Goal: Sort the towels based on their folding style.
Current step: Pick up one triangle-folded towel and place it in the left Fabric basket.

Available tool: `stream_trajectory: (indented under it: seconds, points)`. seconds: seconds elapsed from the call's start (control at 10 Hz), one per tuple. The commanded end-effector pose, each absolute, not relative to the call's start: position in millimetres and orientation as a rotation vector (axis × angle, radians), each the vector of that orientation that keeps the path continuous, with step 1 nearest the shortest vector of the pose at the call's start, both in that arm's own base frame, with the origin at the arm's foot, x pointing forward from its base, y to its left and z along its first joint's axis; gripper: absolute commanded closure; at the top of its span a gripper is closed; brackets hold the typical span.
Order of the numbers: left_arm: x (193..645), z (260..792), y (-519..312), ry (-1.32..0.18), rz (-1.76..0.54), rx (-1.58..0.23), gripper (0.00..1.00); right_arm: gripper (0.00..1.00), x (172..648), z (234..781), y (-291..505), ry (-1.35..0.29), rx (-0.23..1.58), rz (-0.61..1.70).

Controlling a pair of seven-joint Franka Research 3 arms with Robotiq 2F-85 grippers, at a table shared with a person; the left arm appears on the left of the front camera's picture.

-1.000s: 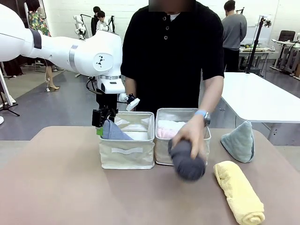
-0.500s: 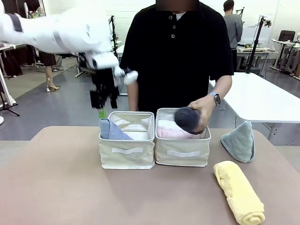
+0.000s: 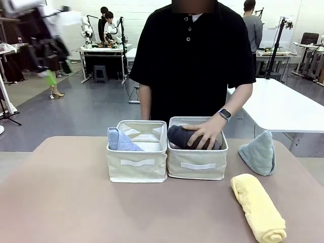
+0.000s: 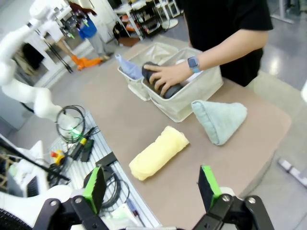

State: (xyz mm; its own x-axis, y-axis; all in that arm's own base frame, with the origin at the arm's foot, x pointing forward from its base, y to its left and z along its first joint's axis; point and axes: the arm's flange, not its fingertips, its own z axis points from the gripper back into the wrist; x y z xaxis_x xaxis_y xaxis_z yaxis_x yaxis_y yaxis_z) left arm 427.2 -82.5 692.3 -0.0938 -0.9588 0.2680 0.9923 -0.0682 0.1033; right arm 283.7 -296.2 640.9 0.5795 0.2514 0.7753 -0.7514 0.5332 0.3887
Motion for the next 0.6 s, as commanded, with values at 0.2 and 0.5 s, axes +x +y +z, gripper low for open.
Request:
stream_trajectory:
  seconds: [0.2,0.5]
  points:
    - [389,671,-38,-0.301,-1.525,-0.092,0.0,0.0,284,644,-297,-0.752,0.806,0.677]
    - [399,683,-30,-0.301,-1.548,-0.119,0.0,0.0,284,644,-297,-0.752,0.806,0.677]
